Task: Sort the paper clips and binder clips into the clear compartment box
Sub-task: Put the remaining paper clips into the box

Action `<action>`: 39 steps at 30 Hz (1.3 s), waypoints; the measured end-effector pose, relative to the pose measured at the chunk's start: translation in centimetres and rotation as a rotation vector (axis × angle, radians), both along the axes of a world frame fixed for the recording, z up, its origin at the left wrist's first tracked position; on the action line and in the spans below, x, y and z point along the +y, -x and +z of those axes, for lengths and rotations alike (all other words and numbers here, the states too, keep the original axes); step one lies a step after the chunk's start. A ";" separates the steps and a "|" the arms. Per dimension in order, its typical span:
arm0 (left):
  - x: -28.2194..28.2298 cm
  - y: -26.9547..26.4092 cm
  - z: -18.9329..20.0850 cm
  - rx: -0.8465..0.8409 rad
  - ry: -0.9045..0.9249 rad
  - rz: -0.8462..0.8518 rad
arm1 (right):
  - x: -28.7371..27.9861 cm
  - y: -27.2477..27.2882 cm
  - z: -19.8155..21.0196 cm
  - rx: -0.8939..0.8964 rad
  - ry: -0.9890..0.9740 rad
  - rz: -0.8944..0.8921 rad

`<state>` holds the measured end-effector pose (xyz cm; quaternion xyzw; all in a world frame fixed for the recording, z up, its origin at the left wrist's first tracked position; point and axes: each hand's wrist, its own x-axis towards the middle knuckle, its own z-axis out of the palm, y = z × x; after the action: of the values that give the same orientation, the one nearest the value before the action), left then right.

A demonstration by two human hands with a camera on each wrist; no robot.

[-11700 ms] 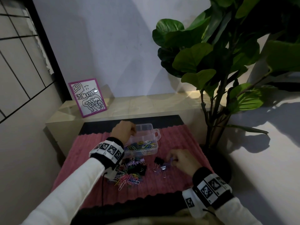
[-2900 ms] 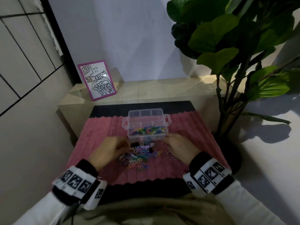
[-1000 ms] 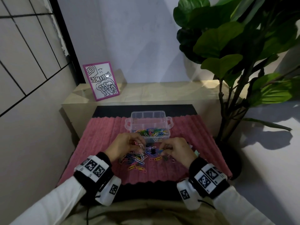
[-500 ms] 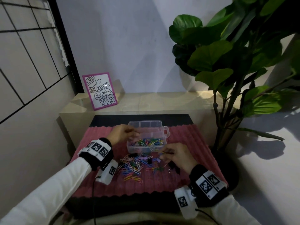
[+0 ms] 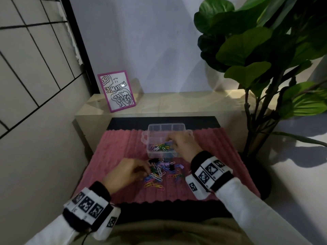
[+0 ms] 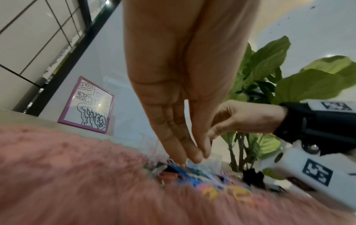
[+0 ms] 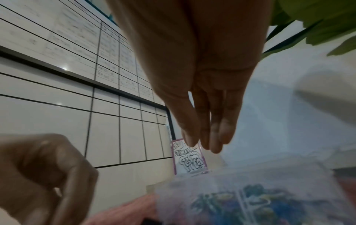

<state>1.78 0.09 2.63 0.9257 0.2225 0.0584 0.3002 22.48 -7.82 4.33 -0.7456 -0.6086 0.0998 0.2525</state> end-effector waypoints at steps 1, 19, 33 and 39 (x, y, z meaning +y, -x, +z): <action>-0.3 0.2 -0.6 0.000 -0.048 -0.030 | -0.8 0.6 -0.1 -0.019 -0.017 0.048; -0.5 -2.0 -2.6 0.139 -0.133 0.011 | -2.8 1.9 -3.7 0.099 0.211 0.212; 1.6 -3.6 3.0 -0.078 0.311 0.114 | -4.2 -0.7 -4.1 0.589 0.004 -0.053; 4.4 -7.7 3.8 -0.087 0.080 0.126 | -4.7 -0.8 -3.9 0.607 -0.036 -0.058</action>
<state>9.46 4.49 6.44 0.8938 0.2691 0.1084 0.3419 23.28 -12.54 0.46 -0.6942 -0.4856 0.2998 0.4386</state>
